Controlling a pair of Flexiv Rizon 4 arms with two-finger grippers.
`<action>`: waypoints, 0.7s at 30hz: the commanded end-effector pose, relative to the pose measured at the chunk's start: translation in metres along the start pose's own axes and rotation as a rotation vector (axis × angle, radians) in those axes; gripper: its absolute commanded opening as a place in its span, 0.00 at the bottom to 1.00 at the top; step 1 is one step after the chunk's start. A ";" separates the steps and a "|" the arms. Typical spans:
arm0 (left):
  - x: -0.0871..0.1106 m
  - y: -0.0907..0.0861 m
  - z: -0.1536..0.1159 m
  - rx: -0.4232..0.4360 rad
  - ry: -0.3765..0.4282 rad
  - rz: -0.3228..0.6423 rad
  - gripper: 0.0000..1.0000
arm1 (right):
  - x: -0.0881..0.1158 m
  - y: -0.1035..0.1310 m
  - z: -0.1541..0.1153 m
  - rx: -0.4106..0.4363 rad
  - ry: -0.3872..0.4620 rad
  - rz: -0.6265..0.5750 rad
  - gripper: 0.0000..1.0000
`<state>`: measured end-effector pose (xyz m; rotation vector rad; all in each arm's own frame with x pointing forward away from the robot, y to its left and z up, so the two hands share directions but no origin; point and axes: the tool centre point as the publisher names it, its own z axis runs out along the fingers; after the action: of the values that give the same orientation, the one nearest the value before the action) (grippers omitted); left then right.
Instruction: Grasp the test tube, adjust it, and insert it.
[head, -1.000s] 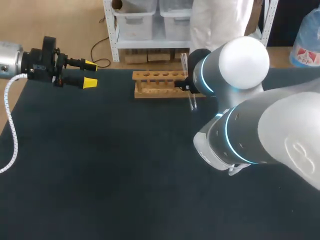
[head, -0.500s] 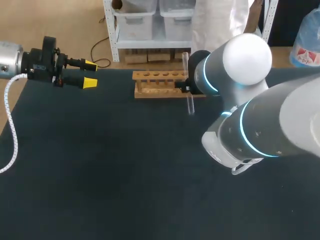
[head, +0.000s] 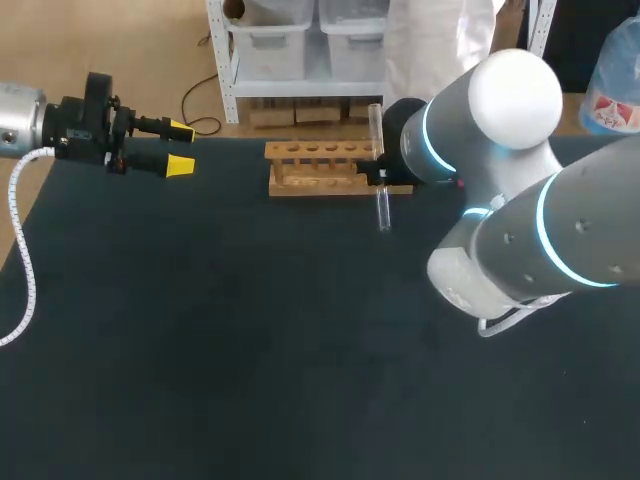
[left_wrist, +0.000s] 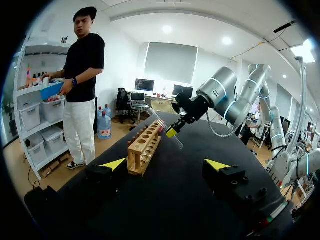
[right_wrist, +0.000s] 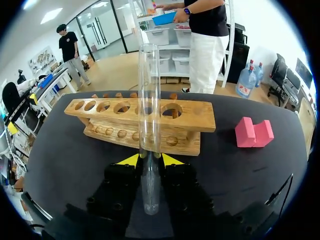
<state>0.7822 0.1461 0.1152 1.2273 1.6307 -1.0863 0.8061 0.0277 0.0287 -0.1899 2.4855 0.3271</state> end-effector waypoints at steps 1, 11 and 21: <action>0.001 0.000 0.000 0.000 -0.003 0.003 1.00 | -0.003 -0.002 0.001 -0.040 0.081 -0.002 0.00; 0.001 0.000 0.000 0.000 -0.003 0.003 1.00 | -0.002 -0.001 0.000 -0.043 0.091 -0.011 0.00; 0.001 0.000 0.000 0.000 -0.003 0.003 1.00 | -0.002 -0.004 -0.030 -0.001 0.066 0.012 0.00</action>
<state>0.7822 0.1461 0.1152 1.2273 1.6307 -1.0863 0.8056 0.0193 0.0406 -0.2025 2.5610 0.3540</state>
